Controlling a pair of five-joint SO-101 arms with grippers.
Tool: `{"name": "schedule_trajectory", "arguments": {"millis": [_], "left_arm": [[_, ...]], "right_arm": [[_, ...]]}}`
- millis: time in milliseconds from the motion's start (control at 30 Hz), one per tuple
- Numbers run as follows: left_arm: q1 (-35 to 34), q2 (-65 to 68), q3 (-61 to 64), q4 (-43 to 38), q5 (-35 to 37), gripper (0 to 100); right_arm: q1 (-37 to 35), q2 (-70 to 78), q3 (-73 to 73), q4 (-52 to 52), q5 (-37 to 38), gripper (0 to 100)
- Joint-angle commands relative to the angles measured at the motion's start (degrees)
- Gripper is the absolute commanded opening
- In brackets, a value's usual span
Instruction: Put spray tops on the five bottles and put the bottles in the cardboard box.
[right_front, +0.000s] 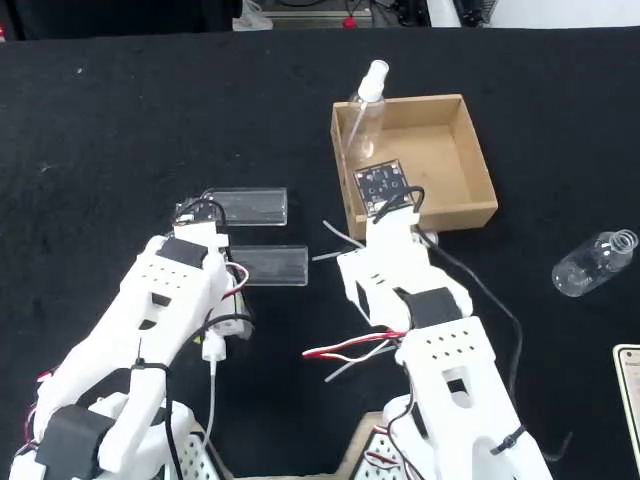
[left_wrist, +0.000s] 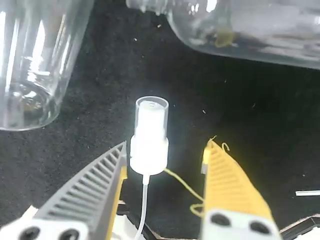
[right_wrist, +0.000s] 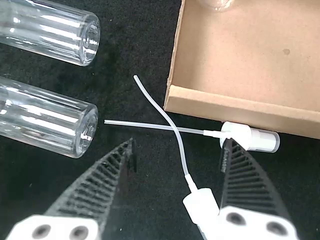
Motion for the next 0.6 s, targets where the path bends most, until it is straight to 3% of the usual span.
{"name": "schedule_trajectory", "arguments": {"millis": [0, 267, 567], "left_arm": [[1.0, -0.2, 0.0, 0.1, -1.1, 24], [-6.5, -0.2, 1.6, 0.3, -5.1, 24], [-1.0, -0.2, 2.9, 0.0, -8.3, 23]], "right_arm": [[1.1, -2.1, -0.5, -1.1, 0.1, 26.2], [1.1, -2.1, -0.5, -1.3, 0.1, 26.2], [1.1, -2.0, -0.4, -1.2, 0.1, 26.2]]}}
